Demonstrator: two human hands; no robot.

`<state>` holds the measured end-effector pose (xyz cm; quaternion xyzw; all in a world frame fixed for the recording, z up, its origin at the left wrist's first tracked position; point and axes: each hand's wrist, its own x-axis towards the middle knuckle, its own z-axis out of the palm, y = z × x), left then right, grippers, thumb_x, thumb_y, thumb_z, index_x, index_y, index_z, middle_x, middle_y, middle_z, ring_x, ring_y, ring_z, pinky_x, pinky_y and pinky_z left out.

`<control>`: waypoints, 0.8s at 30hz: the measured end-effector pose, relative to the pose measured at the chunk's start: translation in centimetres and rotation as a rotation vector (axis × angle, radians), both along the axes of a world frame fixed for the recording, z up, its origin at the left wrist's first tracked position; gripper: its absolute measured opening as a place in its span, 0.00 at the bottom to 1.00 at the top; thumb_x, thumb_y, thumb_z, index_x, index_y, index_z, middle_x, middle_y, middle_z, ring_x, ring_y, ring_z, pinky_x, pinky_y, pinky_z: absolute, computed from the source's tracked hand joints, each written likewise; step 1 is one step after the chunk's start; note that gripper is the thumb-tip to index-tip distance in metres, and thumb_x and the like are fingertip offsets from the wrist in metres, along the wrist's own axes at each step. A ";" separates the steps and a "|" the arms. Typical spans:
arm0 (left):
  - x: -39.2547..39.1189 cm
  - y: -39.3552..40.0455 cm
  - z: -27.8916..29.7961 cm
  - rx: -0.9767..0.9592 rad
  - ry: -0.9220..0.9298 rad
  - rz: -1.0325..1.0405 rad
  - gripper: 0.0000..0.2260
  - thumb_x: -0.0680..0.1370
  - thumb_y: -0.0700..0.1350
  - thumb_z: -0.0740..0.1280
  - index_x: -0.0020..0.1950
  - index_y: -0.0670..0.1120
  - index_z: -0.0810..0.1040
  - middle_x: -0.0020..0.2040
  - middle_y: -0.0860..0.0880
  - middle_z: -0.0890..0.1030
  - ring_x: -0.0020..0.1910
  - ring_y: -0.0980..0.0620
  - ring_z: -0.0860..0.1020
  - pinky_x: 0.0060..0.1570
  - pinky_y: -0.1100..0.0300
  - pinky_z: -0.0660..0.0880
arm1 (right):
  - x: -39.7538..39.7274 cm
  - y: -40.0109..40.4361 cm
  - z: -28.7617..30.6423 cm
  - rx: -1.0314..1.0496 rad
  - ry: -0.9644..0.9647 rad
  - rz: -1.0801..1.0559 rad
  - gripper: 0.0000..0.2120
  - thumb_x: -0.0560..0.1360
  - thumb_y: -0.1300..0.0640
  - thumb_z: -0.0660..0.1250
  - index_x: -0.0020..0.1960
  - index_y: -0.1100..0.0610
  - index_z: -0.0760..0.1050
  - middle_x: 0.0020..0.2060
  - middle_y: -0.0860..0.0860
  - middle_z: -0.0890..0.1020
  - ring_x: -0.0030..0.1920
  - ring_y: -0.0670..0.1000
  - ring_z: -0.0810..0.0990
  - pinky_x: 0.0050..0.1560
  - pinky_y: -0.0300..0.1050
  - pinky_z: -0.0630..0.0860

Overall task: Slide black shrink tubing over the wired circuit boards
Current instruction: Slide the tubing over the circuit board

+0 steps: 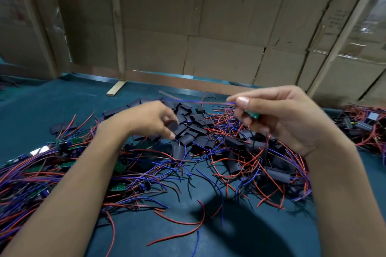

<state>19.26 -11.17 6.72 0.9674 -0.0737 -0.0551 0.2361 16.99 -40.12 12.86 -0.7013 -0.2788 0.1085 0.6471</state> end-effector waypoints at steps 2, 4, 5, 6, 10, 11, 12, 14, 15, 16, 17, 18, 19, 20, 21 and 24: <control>-0.6 -0.2 1.2 -0.185 -0.142 -0.064 0.18 0.72 0.44 0.79 0.60 0.55 0.83 0.48 0.60 0.84 0.44 0.69 0.79 0.45 0.76 0.72 | 0.0 -0.8 0.5 0.096 -0.045 -0.058 0.12 0.67 0.57 0.74 0.48 0.61 0.87 0.37 0.57 0.85 0.32 0.48 0.78 0.24 0.34 0.63; -1.2 -0.6 2.1 -0.389 -0.214 -0.126 0.20 0.71 0.39 0.78 0.61 0.53 0.83 0.48 0.60 0.85 0.47 0.67 0.81 0.50 0.76 0.72 | -0.1 -1.5 1.0 0.144 -0.086 -0.105 0.09 0.68 0.59 0.73 0.46 0.60 0.87 0.35 0.56 0.84 0.31 0.48 0.77 0.23 0.34 0.62; -1.6 -0.9 2.5 -0.476 -0.225 -0.156 0.20 0.71 0.37 0.78 0.61 0.52 0.83 0.50 0.58 0.86 0.51 0.64 0.82 0.53 0.72 0.74 | -0.2 -1.8 1.1 0.146 -0.102 -0.128 0.08 0.68 0.59 0.73 0.44 0.60 0.87 0.34 0.56 0.84 0.30 0.48 0.77 0.23 0.34 0.62; -1.9 -1.2 2.8 -0.536 -0.237 -0.184 0.20 0.71 0.36 0.78 0.61 0.50 0.83 0.52 0.57 0.86 0.54 0.60 0.82 0.56 0.68 0.76 | -0.3 -2.0 1.2 0.140 -0.115 -0.151 0.07 0.67 0.59 0.73 0.43 0.59 0.87 0.33 0.56 0.84 0.30 0.48 0.77 0.23 0.33 0.61; -2.8 -2.1 3.7 -0.616 -0.264 -0.231 0.21 0.71 0.33 0.77 0.61 0.48 0.82 0.55 0.56 0.85 0.54 0.59 0.83 0.58 0.61 0.79 | -0.5 -3.0 1.2 0.102 -0.126 -0.201 0.06 0.66 0.61 0.71 0.38 0.59 0.86 0.29 0.55 0.81 0.27 0.47 0.74 0.23 0.33 0.60; -2.9 -2.1 3.9 -0.612 -0.274 -0.231 0.21 0.71 0.34 0.77 0.62 0.48 0.82 0.55 0.55 0.85 0.54 0.59 0.83 0.59 0.59 0.79 | -0.6 -3.1 1.2 0.079 -0.127 -0.194 0.05 0.66 0.61 0.71 0.38 0.59 0.86 0.29 0.55 0.81 0.26 0.47 0.74 0.23 0.33 0.60; -3.0 -2.2 3.9 -0.617 -0.278 -0.234 0.21 0.71 0.33 0.77 0.62 0.47 0.82 0.55 0.54 0.86 0.55 0.58 0.83 0.59 0.56 0.79 | -0.7 -3.2 1.2 0.057 -0.125 -0.178 0.05 0.66 0.61 0.71 0.38 0.58 0.86 0.29 0.55 0.81 0.27 0.46 0.75 0.23 0.34 0.60; -3.1 -2.2 3.9 -0.640 -0.262 -0.252 0.21 0.71 0.32 0.76 0.62 0.46 0.82 0.54 0.53 0.86 0.56 0.57 0.83 0.58 0.57 0.80 | -0.8 -3.1 1.2 0.021 -0.121 -0.139 0.05 0.65 0.59 0.72 0.38 0.58 0.86 0.30 0.54 0.81 0.27 0.46 0.75 0.24 0.35 0.61; -3.2 -2.2 4.0 -0.642 -0.254 -0.265 0.21 0.71 0.32 0.76 0.62 0.46 0.82 0.54 0.53 0.86 0.55 0.57 0.83 0.57 0.59 0.80 | -0.9 -3.0 1.3 0.003 -0.119 -0.130 0.05 0.64 0.58 0.72 0.38 0.58 0.86 0.30 0.54 0.81 0.27 0.46 0.75 0.24 0.34 0.62; -3.2 -2.2 4.0 -0.635 -0.248 -0.280 0.22 0.71 0.31 0.76 0.62 0.46 0.82 0.55 0.54 0.86 0.55 0.58 0.83 0.56 0.62 0.79 | -0.9 -2.9 1.3 -0.012 -0.117 -0.130 0.05 0.64 0.58 0.72 0.38 0.58 0.86 0.30 0.54 0.81 0.28 0.46 0.75 0.24 0.34 0.63; -3.3 -2.1 4.0 -0.627 -0.241 -0.295 0.22 0.71 0.31 0.76 0.63 0.46 0.82 0.55 0.55 0.86 0.56 0.58 0.83 0.56 0.64 0.79 | -0.8 -2.7 1.3 -0.020 -0.114 -0.134 0.05 0.64 0.58 0.72 0.38 0.58 0.86 0.30 0.54 0.81 0.27 0.46 0.75 0.24 0.34 0.63; -3.2 -2.1 4.0 -0.626 -0.232 -0.306 0.22 0.71 0.30 0.76 0.63 0.45 0.82 0.56 0.55 0.85 0.58 0.57 0.82 0.57 0.65 0.78 | -0.8 -2.6 1.3 -0.019 -0.108 -0.146 0.04 0.65 0.59 0.72 0.37 0.58 0.85 0.29 0.54 0.80 0.27 0.46 0.75 0.24 0.34 0.63; -3.2 -2.0 4.0 -0.635 -0.217 -0.312 0.22 0.71 0.30 0.75 0.63 0.44 0.82 0.57 0.54 0.85 0.58 0.57 0.82 0.57 0.65 0.78 | -0.7 -2.5 1.3 -0.010 -0.103 -0.163 0.04 0.66 0.61 0.72 0.37 0.59 0.85 0.29 0.55 0.80 0.27 0.46 0.74 0.24 0.34 0.62; -3.2 -1.9 4.0 -0.646 -0.204 -0.317 0.22 0.71 0.29 0.75 0.63 0.44 0.82 0.57 0.53 0.85 0.59 0.56 0.82 0.58 0.64 0.78 | -0.6 -2.4 1.2 0.004 -0.097 -0.187 0.05 0.68 0.64 0.71 0.36 0.59 0.85 0.29 0.55 0.79 0.26 0.46 0.73 0.24 0.34 0.61; -3.2 -1.8 4.0 -0.651 -0.192 -0.322 0.22 0.71 0.29 0.75 0.63 0.43 0.81 0.57 0.52 0.85 0.59 0.56 0.82 0.57 0.64 0.77 | -0.4 -2.4 1.2 0.020 -0.091 -0.216 0.08 0.71 0.68 0.69 0.36 0.60 0.84 0.28 0.55 0.78 0.26 0.46 0.72 0.23 0.34 0.60; -3.1 -1.8 3.9 -0.642 -0.178 -0.331 0.22 0.70 0.30 0.76 0.63 0.43 0.82 0.57 0.52 0.85 0.60 0.56 0.81 0.58 0.64 0.77 | -0.3 -2.3 1.1 0.052 -0.055 -0.281 0.14 0.74 0.72 0.65 0.35 0.62 0.83 0.28 0.55 0.77 0.26 0.46 0.71 0.22 0.34 0.58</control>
